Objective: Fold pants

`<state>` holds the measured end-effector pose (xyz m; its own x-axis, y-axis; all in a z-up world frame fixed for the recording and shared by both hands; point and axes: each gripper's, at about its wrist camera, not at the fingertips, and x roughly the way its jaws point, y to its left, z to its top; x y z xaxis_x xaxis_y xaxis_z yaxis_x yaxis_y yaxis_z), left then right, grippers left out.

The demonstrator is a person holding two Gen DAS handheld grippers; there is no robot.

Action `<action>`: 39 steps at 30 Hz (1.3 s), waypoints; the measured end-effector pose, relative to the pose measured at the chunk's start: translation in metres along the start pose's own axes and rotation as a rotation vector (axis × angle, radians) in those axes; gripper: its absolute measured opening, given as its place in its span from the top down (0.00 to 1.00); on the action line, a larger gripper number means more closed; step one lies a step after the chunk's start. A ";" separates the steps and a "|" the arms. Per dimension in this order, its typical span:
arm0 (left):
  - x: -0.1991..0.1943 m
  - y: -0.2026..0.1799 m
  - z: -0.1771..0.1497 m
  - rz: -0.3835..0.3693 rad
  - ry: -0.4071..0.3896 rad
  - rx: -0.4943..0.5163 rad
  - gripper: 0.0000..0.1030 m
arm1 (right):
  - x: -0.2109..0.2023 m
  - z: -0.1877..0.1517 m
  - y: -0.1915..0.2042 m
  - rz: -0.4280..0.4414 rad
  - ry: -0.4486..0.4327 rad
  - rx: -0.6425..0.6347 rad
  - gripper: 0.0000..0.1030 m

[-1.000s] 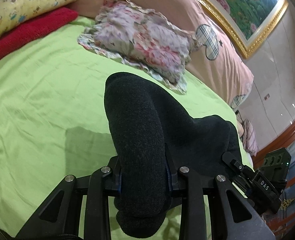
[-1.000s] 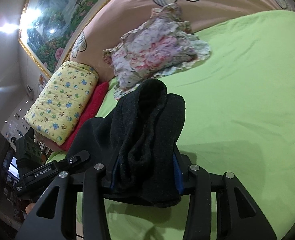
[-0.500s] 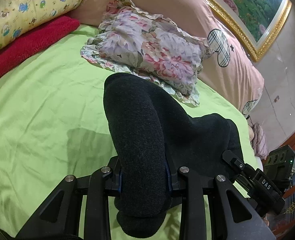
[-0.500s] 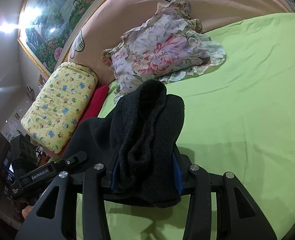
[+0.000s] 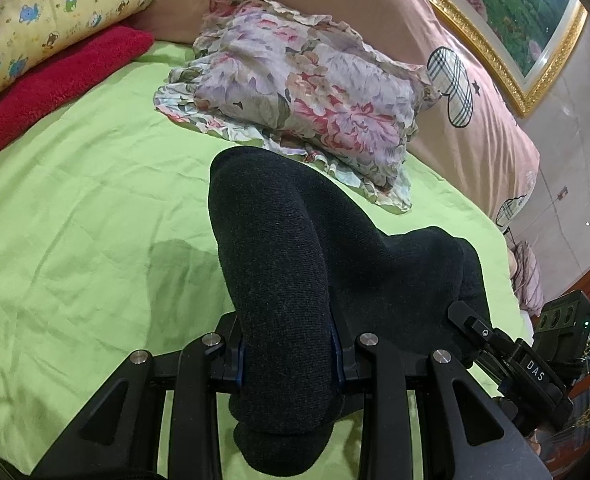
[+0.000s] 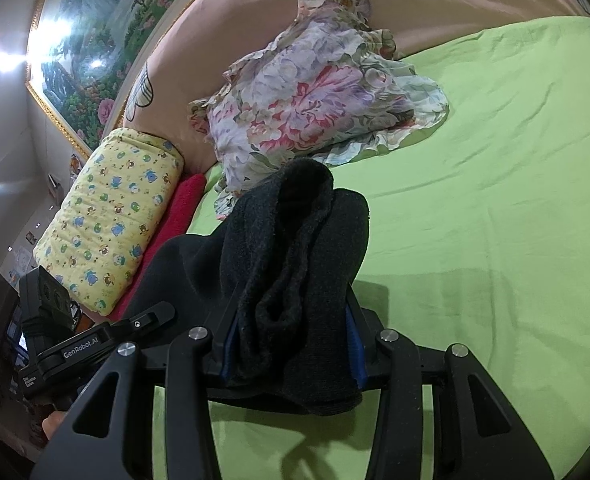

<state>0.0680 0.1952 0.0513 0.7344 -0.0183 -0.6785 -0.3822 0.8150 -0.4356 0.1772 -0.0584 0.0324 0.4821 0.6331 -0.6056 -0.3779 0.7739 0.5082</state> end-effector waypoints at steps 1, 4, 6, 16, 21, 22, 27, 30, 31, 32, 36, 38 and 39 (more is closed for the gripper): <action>0.001 0.000 0.000 0.001 0.003 -0.001 0.70 | 0.002 0.000 -0.002 0.000 0.002 0.001 0.57; 0.009 0.003 0.000 0.010 0.015 -0.003 0.70 | 0.007 -0.001 -0.005 -0.004 0.013 0.007 0.57; 0.012 0.004 -0.001 0.016 0.020 -0.002 0.70 | 0.011 -0.002 -0.008 -0.008 0.022 0.011 0.57; 0.027 0.016 -0.006 0.037 0.046 -0.014 0.60 | 0.023 -0.005 -0.023 -0.054 0.061 0.029 0.49; 0.036 0.030 -0.012 0.046 0.061 -0.043 0.46 | 0.027 -0.007 -0.038 -0.102 0.065 0.037 0.47; 0.038 0.033 -0.013 0.044 0.065 -0.047 0.46 | 0.026 -0.007 -0.041 -0.108 0.065 0.040 0.46; 0.042 0.041 -0.021 0.064 0.052 -0.055 0.31 | 0.026 -0.009 -0.052 -0.123 0.063 0.036 0.43; 0.042 0.045 -0.023 0.052 0.056 -0.072 0.31 | 0.026 -0.010 -0.052 -0.124 0.059 0.017 0.42; 0.040 0.046 -0.023 0.052 0.054 -0.075 0.31 | 0.026 -0.010 -0.051 -0.126 0.059 0.009 0.42; 0.038 0.045 -0.023 0.057 0.048 -0.073 0.31 | 0.025 -0.010 -0.050 -0.128 0.057 0.003 0.42; 0.026 0.043 -0.024 0.073 0.031 -0.060 0.32 | 0.018 -0.008 -0.042 -0.151 0.040 -0.035 0.42; 0.020 0.042 -0.024 0.075 0.022 -0.057 0.32 | 0.013 -0.007 -0.039 -0.156 0.023 -0.045 0.42; 0.017 0.041 -0.025 0.074 0.020 -0.056 0.32 | 0.010 -0.006 -0.038 -0.161 0.017 -0.050 0.42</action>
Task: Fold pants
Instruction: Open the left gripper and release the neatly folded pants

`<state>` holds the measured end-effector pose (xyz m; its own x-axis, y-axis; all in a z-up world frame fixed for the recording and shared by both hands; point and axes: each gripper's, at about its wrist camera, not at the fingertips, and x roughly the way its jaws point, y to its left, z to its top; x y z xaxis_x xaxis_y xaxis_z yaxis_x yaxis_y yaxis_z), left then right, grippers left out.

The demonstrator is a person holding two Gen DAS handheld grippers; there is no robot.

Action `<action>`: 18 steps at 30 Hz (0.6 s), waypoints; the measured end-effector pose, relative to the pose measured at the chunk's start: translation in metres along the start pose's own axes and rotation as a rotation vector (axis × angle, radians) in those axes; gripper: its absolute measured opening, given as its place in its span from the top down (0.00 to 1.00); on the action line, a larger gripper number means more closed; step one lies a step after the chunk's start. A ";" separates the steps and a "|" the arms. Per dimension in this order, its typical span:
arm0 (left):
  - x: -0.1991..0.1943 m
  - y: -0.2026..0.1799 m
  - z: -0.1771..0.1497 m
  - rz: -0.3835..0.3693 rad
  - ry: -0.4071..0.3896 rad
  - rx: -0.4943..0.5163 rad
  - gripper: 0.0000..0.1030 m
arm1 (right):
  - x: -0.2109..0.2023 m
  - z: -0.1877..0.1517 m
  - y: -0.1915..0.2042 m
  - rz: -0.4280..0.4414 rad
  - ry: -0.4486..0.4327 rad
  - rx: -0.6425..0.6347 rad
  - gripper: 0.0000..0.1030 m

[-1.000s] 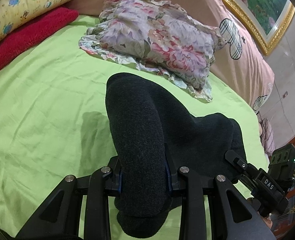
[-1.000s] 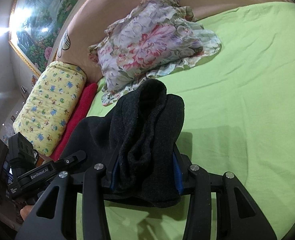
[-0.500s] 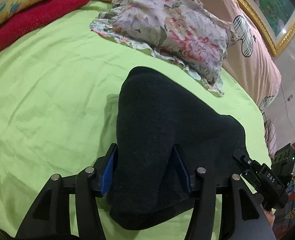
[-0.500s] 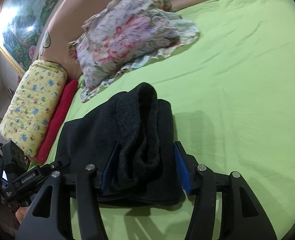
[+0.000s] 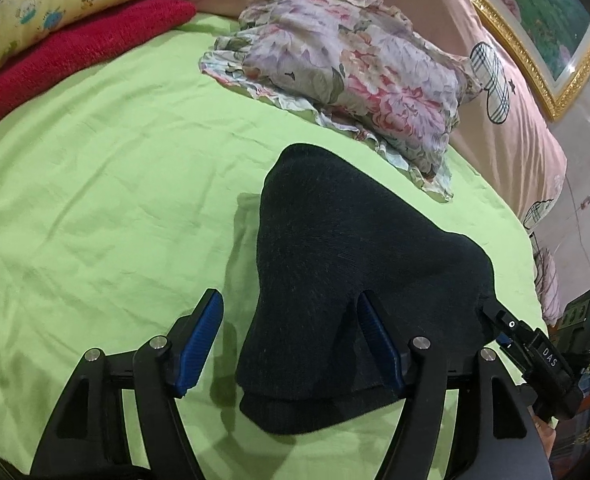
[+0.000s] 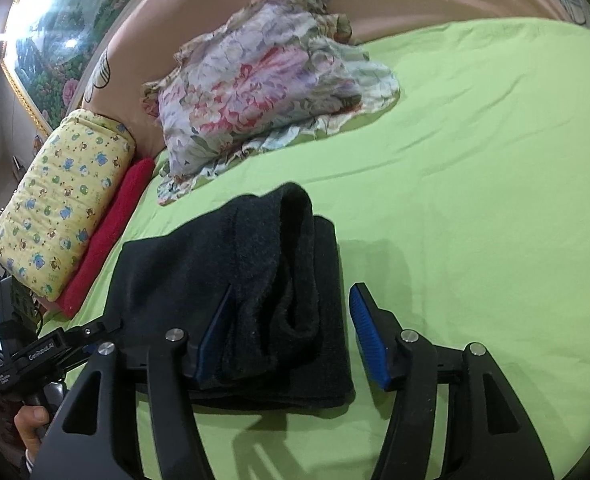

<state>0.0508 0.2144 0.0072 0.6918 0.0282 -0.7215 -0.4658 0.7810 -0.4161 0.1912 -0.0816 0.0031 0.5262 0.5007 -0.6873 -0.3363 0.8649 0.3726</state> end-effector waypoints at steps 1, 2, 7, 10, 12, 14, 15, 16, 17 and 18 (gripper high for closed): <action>-0.003 0.000 -0.001 -0.003 -0.002 0.000 0.32 | -0.003 0.000 0.001 -0.001 -0.006 -0.006 0.42; -0.006 0.000 -0.001 -0.003 -0.003 -0.001 0.32 | -0.007 0.001 0.003 0.003 -0.013 -0.013 0.42; -0.018 -0.004 -0.007 -0.004 -0.013 0.016 0.31 | -0.019 -0.002 0.012 0.003 -0.033 -0.054 0.41; -0.024 -0.007 -0.012 -0.016 -0.019 0.027 0.29 | -0.026 -0.005 0.018 0.011 -0.044 -0.073 0.41; -0.030 -0.011 -0.016 -0.014 -0.026 0.044 0.29 | -0.029 -0.007 0.022 0.016 -0.044 -0.083 0.41; -0.034 -0.014 -0.019 -0.010 -0.031 0.060 0.27 | -0.032 -0.010 0.026 0.025 -0.041 -0.094 0.41; -0.035 -0.015 -0.021 -0.009 -0.033 0.065 0.26 | -0.034 -0.012 0.027 0.025 -0.040 -0.102 0.41; -0.037 -0.015 -0.023 -0.011 -0.034 0.070 0.26 | -0.035 -0.013 0.029 0.030 -0.041 -0.110 0.41; -0.039 -0.017 -0.026 -0.015 -0.034 0.075 0.25 | -0.037 -0.016 0.031 0.038 -0.042 -0.119 0.40; -0.040 -0.017 -0.027 -0.016 -0.033 0.079 0.25 | -0.038 -0.018 0.033 0.041 -0.043 -0.130 0.40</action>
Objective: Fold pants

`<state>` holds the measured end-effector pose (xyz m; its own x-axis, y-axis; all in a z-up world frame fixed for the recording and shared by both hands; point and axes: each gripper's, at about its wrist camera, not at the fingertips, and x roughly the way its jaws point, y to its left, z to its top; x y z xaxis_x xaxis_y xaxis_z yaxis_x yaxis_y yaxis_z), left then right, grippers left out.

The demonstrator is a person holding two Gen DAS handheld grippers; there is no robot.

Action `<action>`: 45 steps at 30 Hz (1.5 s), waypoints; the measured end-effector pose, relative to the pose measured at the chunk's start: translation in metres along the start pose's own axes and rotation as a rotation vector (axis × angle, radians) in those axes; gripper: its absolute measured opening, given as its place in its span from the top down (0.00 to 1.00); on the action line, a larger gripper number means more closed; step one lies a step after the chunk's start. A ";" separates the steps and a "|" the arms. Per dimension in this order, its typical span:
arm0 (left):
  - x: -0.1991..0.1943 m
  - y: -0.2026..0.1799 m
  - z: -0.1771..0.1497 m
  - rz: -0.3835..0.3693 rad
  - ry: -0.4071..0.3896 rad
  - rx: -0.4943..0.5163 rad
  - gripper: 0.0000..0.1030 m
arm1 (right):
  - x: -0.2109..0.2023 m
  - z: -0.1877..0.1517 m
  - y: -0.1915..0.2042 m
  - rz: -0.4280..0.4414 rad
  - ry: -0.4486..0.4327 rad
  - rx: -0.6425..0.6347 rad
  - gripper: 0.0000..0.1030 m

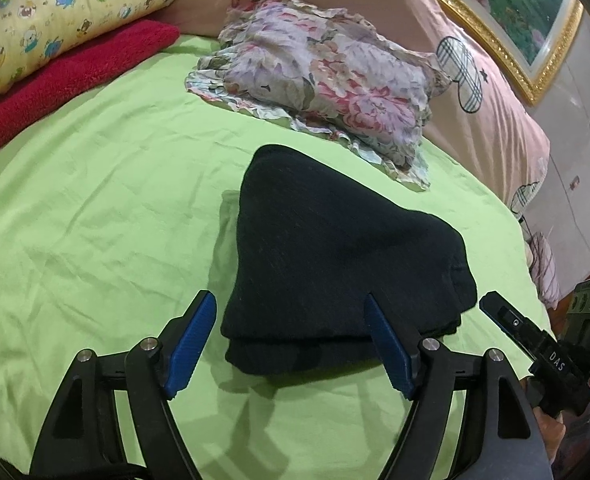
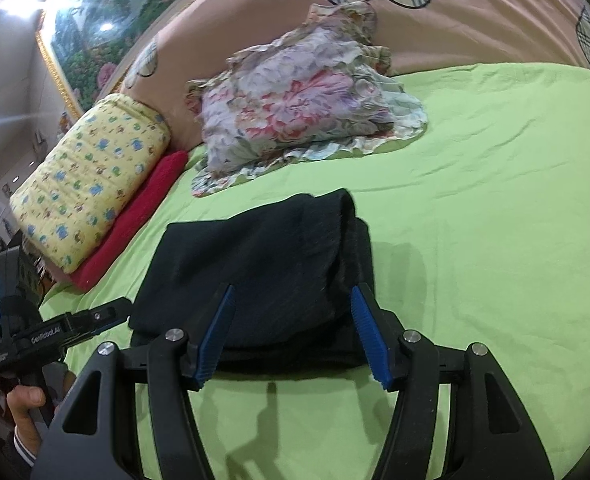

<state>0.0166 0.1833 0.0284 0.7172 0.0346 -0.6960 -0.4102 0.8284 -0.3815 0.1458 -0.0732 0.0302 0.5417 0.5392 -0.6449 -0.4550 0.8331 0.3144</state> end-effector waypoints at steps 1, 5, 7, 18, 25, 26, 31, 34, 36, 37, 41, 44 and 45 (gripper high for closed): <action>-0.001 -0.001 -0.002 -0.002 0.002 0.008 0.25 | -0.001 -0.002 0.002 0.000 0.000 -0.012 0.37; -0.005 -0.009 -0.012 0.005 0.010 0.062 0.25 | -0.008 -0.011 0.010 0.001 -0.004 -0.067 0.32; -0.007 -0.013 -0.018 0.015 0.015 0.094 0.24 | -0.010 -0.014 0.012 -0.001 -0.003 -0.086 0.30; -0.008 -0.025 -0.038 0.105 0.029 0.206 0.20 | -0.016 -0.031 0.023 0.017 0.011 -0.207 0.20; -0.004 -0.024 -0.048 0.138 0.050 0.248 0.19 | -0.010 -0.043 0.031 -0.001 0.042 -0.285 0.18; -0.004 -0.024 -0.050 0.143 0.048 0.256 0.19 | -0.009 -0.045 0.032 0.000 0.046 -0.293 0.18; -0.005 -0.030 -0.055 0.169 0.032 0.294 0.18 | -0.006 -0.051 0.031 -0.003 0.060 -0.296 0.18; -0.004 -0.034 -0.059 0.180 0.023 0.321 0.17 | -0.004 -0.052 0.029 -0.007 0.061 -0.287 0.18; -0.002 -0.036 -0.060 0.188 0.021 0.332 0.16 | -0.003 -0.052 0.028 -0.016 0.060 -0.284 0.18; -0.001 -0.037 -0.060 0.192 0.022 0.338 0.16 | -0.003 -0.053 0.028 -0.017 0.061 -0.282 0.18; 0.003 -0.041 -0.064 0.196 0.023 0.362 0.16 | -0.002 -0.053 0.029 -0.019 0.057 -0.280 0.17; 0.005 -0.042 -0.064 0.192 0.029 0.366 0.16 | 0.000 -0.054 0.029 -0.022 0.063 -0.284 0.17; 0.006 -0.042 -0.064 0.191 0.031 0.365 0.16 | 0.001 -0.054 0.030 -0.021 0.066 -0.285 0.17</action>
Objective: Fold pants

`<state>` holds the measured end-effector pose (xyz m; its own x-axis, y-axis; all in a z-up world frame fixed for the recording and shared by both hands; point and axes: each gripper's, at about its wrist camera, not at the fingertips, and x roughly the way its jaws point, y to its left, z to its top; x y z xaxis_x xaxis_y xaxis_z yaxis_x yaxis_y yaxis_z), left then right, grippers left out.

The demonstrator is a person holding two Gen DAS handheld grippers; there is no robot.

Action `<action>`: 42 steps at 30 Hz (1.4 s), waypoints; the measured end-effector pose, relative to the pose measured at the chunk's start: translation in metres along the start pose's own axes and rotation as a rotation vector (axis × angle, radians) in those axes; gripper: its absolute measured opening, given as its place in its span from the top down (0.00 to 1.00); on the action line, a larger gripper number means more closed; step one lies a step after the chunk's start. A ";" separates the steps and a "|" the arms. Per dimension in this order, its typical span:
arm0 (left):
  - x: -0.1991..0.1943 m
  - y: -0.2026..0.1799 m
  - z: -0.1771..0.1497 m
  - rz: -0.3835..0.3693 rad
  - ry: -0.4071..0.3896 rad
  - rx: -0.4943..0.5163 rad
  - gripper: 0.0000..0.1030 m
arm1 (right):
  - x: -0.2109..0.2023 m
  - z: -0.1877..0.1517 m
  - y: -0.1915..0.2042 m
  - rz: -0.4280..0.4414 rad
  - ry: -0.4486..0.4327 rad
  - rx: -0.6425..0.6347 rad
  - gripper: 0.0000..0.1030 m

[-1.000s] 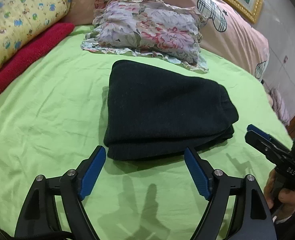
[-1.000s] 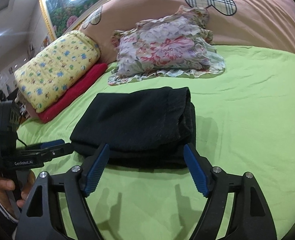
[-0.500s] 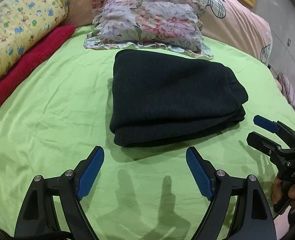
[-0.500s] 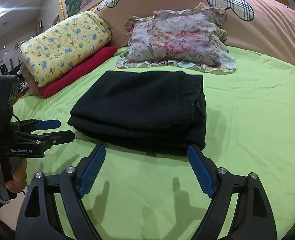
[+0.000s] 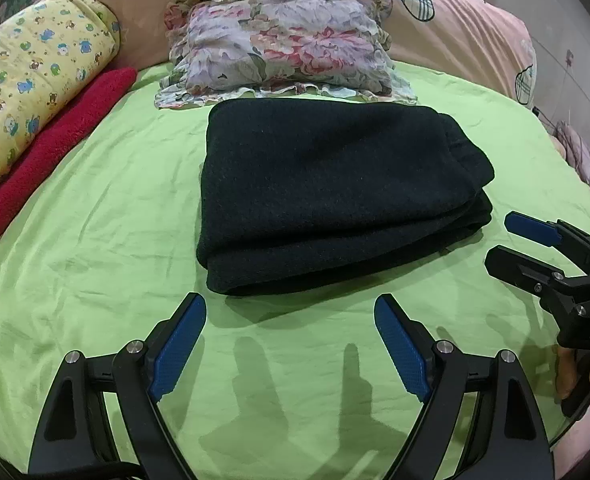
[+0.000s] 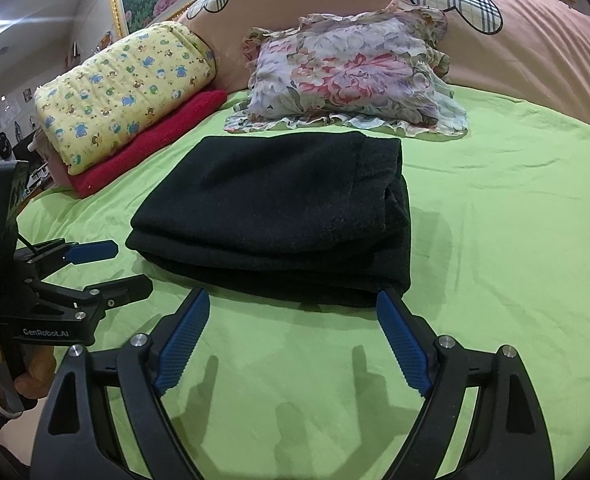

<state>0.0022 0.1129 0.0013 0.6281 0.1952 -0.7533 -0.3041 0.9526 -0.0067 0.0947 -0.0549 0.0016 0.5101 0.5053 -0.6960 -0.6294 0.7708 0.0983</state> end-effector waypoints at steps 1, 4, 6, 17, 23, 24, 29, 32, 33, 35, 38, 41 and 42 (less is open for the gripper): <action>0.000 0.000 0.000 -0.002 0.002 -0.002 0.16 | 0.001 0.000 0.000 0.000 0.002 0.001 0.17; 0.003 0.001 0.001 -0.005 0.006 -0.009 0.16 | 0.002 0.001 0.000 0.000 0.004 0.004 0.17; 0.004 0.001 0.002 0.001 0.007 -0.010 0.16 | 0.004 0.001 0.001 -0.001 0.006 0.000 0.16; 0.008 0.000 0.006 0.002 0.007 -0.004 0.16 | 0.011 0.003 0.006 0.010 0.020 -0.018 0.16; 0.006 -0.001 0.007 0.003 -0.008 -0.003 0.16 | 0.010 0.003 0.007 0.009 0.018 -0.017 0.16; 0.005 -0.001 0.007 0.004 -0.011 -0.002 0.16 | 0.010 0.003 0.007 0.006 0.017 -0.017 0.16; 0.004 -0.004 0.011 0.006 -0.022 0.007 0.16 | 0.011 0.005 0.007 0.009 0.014 -0.018 0.16; 0.003 -0.004 0.012 0.007 -0.028 0.008 0.16 | 0.010 0.006 0.007 0.008 0.010 -0.019 0.16; 0.003 -0.004 0.012 0.006 -0.029 0.008 0.16 | 0.010 0.006 0.007 0.008 0.010 -0.018 0.16; 0.003 -0.003 0.014 0.008 -0.030 0.008 0.16 | 0.010 0.007 0.006 0.007 0.010 -0.019 0.16; 0.004 -0.002 0.015 0.007 -0.030 0.007 0.16 | 0.010 0.007 0.007 0.010 0.010 -0.018 0.16; 0.004 -0.003 0.015 0.008 -0.030 0.006 0.16 | 0.010 0.010 0.008 0.009 0.007 -0.025 0.16; 0.004 -0.002 0.015 0.009 -0.031 0.006 0.16 | 0.010 0.010 0.008 0.009 0.006 -0.028 0.16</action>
<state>0.0162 0.1148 0.0085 0.6470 0.2110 -0.7328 -0.3058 0.9521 0.0042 0.1007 -0.0396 0.0029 0.5009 0.5097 -0.6995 -0.6499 0.7553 0.0849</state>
